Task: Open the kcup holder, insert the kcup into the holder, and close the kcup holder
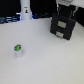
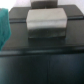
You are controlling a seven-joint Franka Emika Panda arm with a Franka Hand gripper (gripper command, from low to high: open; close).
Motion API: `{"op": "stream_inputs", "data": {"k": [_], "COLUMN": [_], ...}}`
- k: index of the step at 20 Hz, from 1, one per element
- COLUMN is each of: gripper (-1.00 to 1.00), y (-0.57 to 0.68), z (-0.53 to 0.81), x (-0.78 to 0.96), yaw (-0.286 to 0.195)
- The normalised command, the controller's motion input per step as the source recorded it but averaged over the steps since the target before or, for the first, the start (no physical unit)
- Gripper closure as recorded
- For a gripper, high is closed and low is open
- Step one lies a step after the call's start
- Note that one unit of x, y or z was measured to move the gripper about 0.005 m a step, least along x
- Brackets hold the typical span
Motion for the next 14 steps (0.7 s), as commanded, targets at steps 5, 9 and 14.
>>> {"op": "stream_inputs", "data": {"k": [5,9,14], "gripper": [-1.0,-1.0,-1.0], "y": [0.16,0.05,0.01], "z": [-0.45,-0.45,-0.41], "x": [-0.26,-0.34,-0.34], "yaw": [-0.04,0.0,-0.003]}}
